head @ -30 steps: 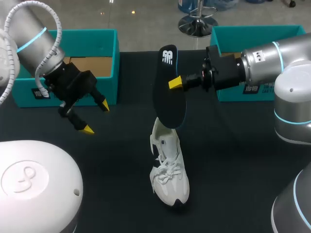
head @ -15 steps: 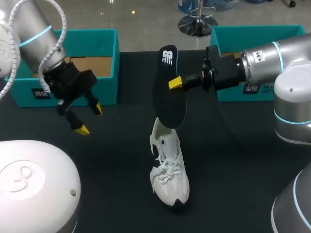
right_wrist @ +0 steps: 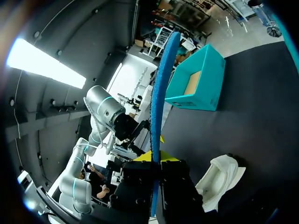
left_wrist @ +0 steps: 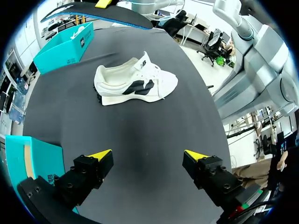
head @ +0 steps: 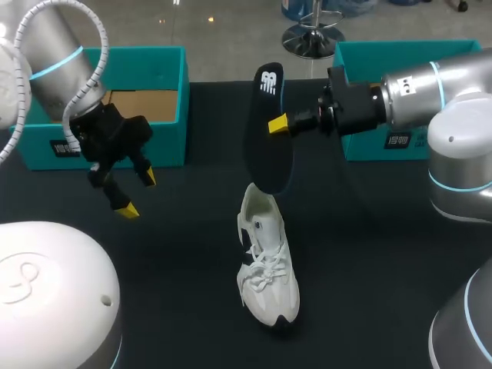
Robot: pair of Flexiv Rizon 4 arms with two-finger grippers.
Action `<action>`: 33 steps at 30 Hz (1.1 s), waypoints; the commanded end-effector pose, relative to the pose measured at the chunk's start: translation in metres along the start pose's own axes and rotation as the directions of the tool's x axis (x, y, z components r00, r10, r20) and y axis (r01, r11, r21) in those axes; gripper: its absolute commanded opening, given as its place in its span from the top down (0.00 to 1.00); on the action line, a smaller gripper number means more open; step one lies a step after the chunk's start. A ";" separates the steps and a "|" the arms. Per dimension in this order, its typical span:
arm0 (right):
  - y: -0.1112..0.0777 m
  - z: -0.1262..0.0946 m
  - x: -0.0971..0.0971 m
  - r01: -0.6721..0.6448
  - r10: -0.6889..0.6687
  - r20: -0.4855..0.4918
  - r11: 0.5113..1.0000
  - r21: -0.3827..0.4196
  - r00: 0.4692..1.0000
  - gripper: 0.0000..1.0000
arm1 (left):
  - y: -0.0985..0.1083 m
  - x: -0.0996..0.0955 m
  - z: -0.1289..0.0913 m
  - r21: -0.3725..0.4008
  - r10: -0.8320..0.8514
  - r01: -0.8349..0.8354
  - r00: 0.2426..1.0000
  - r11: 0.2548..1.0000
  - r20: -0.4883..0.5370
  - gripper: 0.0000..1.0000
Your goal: Take the shoe out of the shoebox, open the shoe tongue, remove and reinsert the insole, then place the shoe into the shoebox
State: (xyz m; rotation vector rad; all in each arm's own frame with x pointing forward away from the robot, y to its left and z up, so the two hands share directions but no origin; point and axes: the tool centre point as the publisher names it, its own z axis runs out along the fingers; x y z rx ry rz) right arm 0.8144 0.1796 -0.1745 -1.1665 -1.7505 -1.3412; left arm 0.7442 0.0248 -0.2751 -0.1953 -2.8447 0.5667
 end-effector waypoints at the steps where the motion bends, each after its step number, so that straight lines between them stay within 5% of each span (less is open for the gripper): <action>1: 0.015 0.014 -0.015 0.025 -0.025 0.008 1.000 -0.018 1.000 1.00 | 0.000 0.002 0.000 -0.001 0.001 -0.001 1.000 1.000 0.003 0.00; 17: 0.016 0.030 -0.077 0.107 -0.105 0.028 0.992 -0.072 0.994 1.00 | 0.000 0.002 0.000 -0.001 0.001 -0.001 1.000 1.000 0.003 0.00; 33: -0.022 0.062 -0.097 0.086 -0.089 -0.033 0.992 -0.092 0.995 1.00 | 0.000 0.002 0.000 -0.001 0.001 -0.001 1.000 1.000 0.003 0.00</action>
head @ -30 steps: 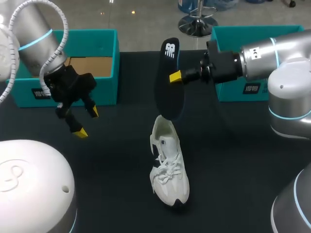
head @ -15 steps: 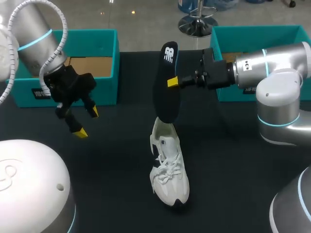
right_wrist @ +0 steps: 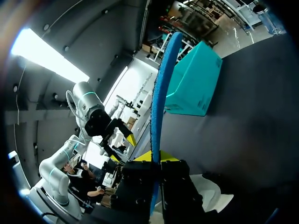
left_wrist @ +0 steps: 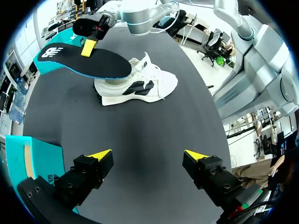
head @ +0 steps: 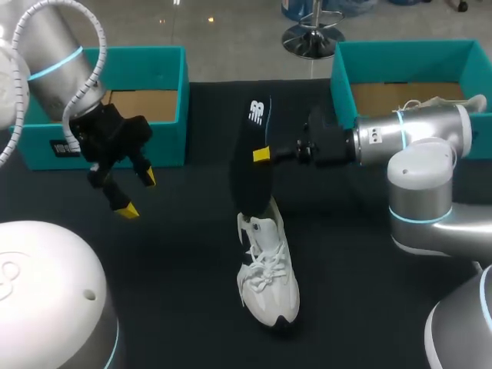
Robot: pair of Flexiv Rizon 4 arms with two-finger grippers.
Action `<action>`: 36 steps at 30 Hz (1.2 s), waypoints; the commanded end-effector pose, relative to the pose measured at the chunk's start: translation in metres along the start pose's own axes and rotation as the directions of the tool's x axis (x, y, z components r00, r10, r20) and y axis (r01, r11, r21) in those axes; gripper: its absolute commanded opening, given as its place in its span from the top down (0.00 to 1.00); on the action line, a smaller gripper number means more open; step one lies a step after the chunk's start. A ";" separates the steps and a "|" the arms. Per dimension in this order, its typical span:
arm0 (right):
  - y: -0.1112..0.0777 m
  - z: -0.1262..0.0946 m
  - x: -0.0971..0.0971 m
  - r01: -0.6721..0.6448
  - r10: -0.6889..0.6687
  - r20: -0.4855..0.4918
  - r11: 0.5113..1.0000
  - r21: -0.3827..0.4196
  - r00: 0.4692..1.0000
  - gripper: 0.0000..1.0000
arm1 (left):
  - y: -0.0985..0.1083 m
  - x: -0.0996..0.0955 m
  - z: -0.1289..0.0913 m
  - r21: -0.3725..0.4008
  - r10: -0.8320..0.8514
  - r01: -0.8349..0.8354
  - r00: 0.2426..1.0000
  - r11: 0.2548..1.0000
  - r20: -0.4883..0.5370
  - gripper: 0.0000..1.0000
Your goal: Take the shoe out of the shoebox, open the shoe tongue, remove and reinsert the insole, then place the shoe into the shoebox
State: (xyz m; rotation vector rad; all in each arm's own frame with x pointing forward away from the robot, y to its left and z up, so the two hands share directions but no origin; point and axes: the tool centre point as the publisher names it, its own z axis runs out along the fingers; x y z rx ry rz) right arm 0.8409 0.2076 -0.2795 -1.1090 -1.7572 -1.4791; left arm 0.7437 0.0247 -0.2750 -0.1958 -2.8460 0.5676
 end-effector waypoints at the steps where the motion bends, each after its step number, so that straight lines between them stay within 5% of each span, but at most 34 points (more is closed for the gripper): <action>1: -0.008 0.005 -0.002 0.003 -0.003 0.001 1.000 -0.019 1.000 1.00 | 0.001 0.001 0.000 -0.002 0.000 0.000 1.000 1.000 0.001 0.00; 22: 0.014 -0.014 -0.012 0.110 -0.111 0.039 0.994 0.013 0.993 1.00 | 0.001 0.001 0.000 -0.002 0.000 0.000 1.000 1.000 0.001 0.00; 36: -0.008 -0.025 -0.005 0.191 -0.196 0.086 0.980 0.057 0.977 1.00 | 0.001 0.001 0.000 -0.002 0.000 0.000 1.000 1.000 0.001 0.00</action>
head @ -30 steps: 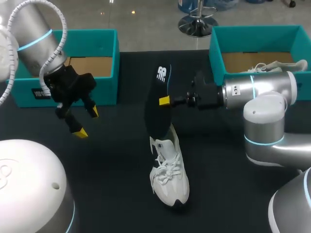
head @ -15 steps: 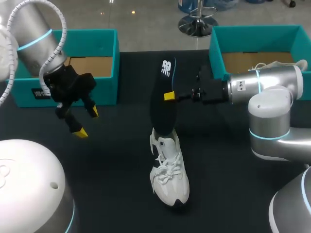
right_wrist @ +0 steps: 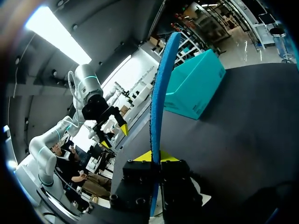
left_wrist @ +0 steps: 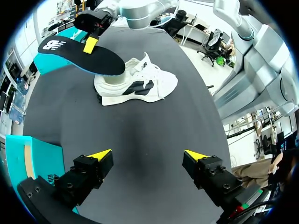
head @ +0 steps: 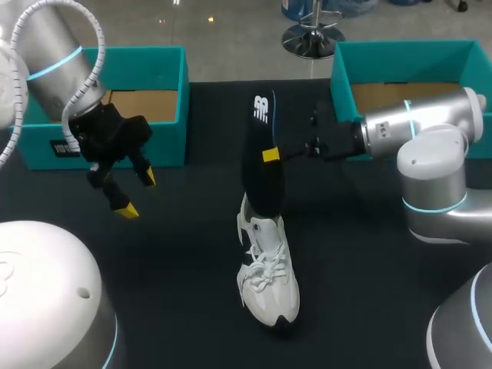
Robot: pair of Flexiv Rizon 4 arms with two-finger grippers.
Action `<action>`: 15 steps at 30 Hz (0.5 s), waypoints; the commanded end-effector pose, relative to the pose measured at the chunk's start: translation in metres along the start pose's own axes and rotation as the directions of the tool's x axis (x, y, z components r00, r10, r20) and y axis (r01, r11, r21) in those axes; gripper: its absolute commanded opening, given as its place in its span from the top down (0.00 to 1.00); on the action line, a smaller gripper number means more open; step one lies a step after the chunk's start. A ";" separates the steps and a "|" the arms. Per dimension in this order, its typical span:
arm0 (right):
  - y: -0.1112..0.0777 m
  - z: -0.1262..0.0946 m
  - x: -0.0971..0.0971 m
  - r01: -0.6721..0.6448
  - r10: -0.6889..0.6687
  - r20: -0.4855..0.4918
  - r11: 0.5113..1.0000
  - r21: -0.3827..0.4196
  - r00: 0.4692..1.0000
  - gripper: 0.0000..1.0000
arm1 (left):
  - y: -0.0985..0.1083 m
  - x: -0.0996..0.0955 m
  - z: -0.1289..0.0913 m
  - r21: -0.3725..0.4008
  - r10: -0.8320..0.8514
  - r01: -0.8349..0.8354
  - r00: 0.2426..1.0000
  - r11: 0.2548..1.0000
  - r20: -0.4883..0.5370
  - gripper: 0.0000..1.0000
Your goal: Take the shoe out of the shoebox, open the shoe tongue, remove and reinsert the insole, then place the shoe into the shoebox
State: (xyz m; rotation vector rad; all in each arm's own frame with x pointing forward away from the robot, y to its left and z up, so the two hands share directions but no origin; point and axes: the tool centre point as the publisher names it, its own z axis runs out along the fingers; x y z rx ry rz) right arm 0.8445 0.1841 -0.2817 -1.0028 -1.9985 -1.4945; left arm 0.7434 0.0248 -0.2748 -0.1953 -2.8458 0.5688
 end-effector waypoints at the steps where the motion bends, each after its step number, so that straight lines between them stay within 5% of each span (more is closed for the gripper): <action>1: -0.010 -0.003 0.006 0.004 -0.004 0.015 1.000 -0.015 1.000 1.00 | 0.001 0.001 0.000 -0.003 0.000 0.000 1.000 1.000 0.001 0.00; 15: -0.028 0.012 0.015 0.013 -0.012 0.016 0.999 -0.036 1.000 1.00 | 0.001 0.001 0.000 -0.003 0.000 0.000 1.000 1.000 0.001 0.00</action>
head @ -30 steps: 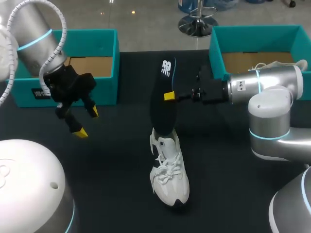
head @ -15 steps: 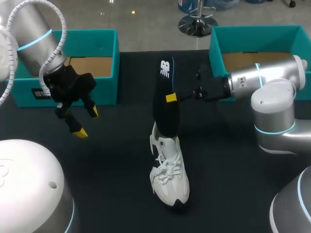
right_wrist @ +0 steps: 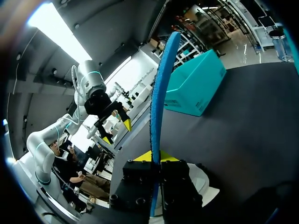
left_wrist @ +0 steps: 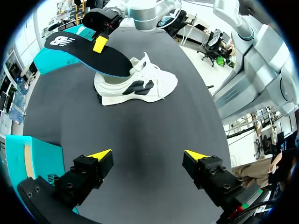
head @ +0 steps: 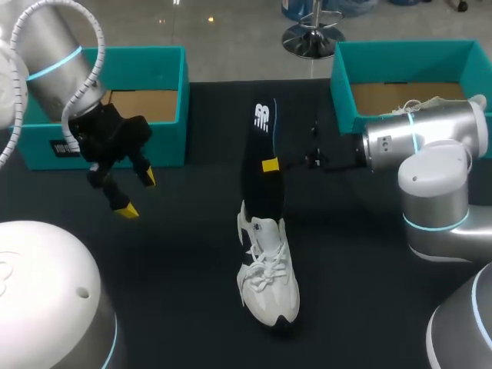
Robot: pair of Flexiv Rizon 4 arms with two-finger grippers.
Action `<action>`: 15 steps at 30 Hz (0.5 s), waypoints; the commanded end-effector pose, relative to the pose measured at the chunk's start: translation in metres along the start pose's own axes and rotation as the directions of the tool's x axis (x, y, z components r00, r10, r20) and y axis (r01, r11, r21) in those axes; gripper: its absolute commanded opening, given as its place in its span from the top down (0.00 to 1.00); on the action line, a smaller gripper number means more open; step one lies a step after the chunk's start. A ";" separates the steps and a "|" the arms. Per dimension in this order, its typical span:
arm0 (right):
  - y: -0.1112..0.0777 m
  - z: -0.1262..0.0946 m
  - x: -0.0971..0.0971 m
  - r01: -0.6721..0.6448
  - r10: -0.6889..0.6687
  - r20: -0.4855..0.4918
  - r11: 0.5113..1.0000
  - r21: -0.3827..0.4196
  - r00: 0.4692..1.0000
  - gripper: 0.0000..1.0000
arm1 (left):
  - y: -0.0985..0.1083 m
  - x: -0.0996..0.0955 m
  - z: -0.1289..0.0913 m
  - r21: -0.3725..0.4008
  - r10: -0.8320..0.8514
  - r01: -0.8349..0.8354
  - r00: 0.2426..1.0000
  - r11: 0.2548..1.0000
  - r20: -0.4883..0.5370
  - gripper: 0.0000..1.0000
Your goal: Take the shoe out of the shoebox, open the shoe tongue, remove and reinsert the insole, then place the shoe into the shoebox
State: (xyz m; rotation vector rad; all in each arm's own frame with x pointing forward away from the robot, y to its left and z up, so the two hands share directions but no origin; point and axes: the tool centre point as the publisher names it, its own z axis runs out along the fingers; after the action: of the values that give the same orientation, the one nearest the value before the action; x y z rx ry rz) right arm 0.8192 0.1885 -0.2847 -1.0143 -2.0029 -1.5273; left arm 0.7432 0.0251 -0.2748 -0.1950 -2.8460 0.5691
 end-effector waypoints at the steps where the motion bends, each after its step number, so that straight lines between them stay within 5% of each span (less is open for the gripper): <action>1: -0.010 0.010 0.000 -0.002 0.002 0.001 1.000 -0.009 1.000 1.00 | 0.000 0.000 0.000 -0.003 0.000 0.000 1.000 1.000 0.001 0.00; 15: -0.058 0.026 0.008 -0.073 0.073 -0.015 0.997 -0.017 0.997 1.00 | 0.000 0.000 0.000 -0.003 0.000 0.000 1.000 1.000 0.001 0.00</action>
State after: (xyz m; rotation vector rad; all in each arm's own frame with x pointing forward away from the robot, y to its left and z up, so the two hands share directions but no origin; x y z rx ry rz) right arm 0.7826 0.2051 -0.3194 -1.0505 -1.9267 -1.4972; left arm 0.7431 0.0252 -0.2748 -0.1950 -2.8463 0.5693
